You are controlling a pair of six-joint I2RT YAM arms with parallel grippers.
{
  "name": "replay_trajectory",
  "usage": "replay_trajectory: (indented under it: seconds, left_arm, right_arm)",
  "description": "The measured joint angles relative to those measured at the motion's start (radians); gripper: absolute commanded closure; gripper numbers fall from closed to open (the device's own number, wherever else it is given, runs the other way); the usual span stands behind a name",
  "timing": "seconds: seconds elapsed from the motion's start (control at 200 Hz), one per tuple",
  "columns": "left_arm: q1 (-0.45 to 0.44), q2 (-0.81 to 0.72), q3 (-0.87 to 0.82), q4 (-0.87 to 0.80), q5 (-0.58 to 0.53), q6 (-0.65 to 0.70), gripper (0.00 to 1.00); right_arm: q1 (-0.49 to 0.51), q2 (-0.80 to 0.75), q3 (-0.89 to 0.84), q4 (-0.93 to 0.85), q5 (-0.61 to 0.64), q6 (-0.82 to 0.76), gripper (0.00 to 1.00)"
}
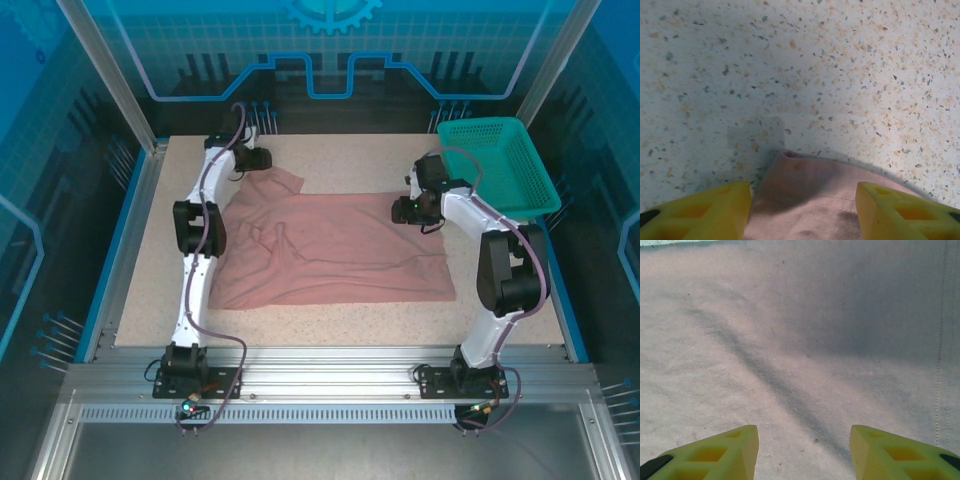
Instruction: Fold the inside-out t-shirt
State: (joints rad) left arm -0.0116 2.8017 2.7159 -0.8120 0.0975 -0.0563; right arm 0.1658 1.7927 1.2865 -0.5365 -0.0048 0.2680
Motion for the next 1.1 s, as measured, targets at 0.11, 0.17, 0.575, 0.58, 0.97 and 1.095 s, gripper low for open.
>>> replay_trajectory:
  seconds: [0.11, 0.17, 0.575, 0.58, 0.97, 1.095]
  left_arm:
    - [-0.007, 0.007, 0.010, -0.015, 0.000, 0.004, 0.55]
    - [-0.010, 0.007, 0.011, -0.022, -0.001, 0.011, 0.58]
    - [-0.016, 0.014, 0.019, -0.078, -0.016, 0.025, 0.85]
    - [-0.015, 0.014, 0.019, -0.078, -0.016, 0.024, 0.85]
    - [-0.008, -0.056, -0.129, 0.030, -0.023, 0.004, 1.00]
    - [-0.008, -0.105, -0.195, 0.076, -0.027, 0.007, 1.00]
  right_arm:
    - [0.000, 0.000, -0.008, 0.000, 0.000, 0.000, 0.49]
    - [0.000, 0.000, -0.011, 0.000, 0.000, 0.000, 0.49]
    - [0.002, -0.004, -0.013, -0.001, -0.003, 0.000, 0.50]
    - [0.003, -0.004, -0.013, -0.001, -0.003, 0.000, 0.50]
    - [0.005, 0.003, 0.050, -0.013, -0.002, 0.031, 0.49]
    - [-0.004, 0.063, 0.159, -0.024, 0.026, 0.066, 0.47]
